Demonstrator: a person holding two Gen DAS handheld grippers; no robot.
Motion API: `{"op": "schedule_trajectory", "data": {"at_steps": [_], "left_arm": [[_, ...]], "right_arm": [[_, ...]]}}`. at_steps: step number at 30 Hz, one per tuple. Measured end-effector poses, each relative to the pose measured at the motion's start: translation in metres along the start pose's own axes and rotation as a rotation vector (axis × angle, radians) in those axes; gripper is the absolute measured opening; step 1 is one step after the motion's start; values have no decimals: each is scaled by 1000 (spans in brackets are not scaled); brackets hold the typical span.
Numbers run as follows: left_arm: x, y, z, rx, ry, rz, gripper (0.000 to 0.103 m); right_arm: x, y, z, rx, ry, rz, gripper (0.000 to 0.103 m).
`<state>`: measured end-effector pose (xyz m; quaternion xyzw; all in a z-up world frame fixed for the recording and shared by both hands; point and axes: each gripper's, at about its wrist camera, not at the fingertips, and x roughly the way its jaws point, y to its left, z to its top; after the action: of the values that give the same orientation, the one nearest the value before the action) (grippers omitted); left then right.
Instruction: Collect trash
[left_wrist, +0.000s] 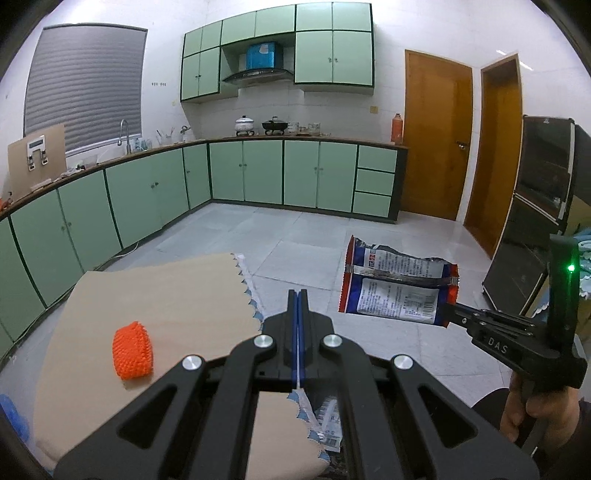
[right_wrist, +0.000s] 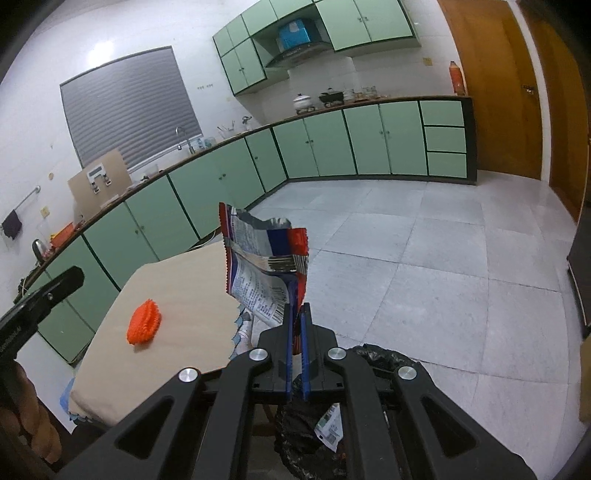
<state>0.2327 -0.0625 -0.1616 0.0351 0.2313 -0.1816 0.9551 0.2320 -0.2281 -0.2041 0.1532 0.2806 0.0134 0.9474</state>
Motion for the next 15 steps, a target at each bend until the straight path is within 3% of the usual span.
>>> {"op": "schedule_trajectory", "data": {"at_steps": [4,13,14,15], "left_arm": [[6,27,-8,-52,10,50,0],[21,116,-41,-147,57,219,1],[24,125,-42,-155,64,230,5],[30,139,-47,-163,79,253,21]], "right_arm": [[13,12,-4,-13,16,51,4],[86,78,-18,-75,98,188,4],[93,84,-19,-80,105,197,4],[98,87,-19,-84,110,204,4]]}}
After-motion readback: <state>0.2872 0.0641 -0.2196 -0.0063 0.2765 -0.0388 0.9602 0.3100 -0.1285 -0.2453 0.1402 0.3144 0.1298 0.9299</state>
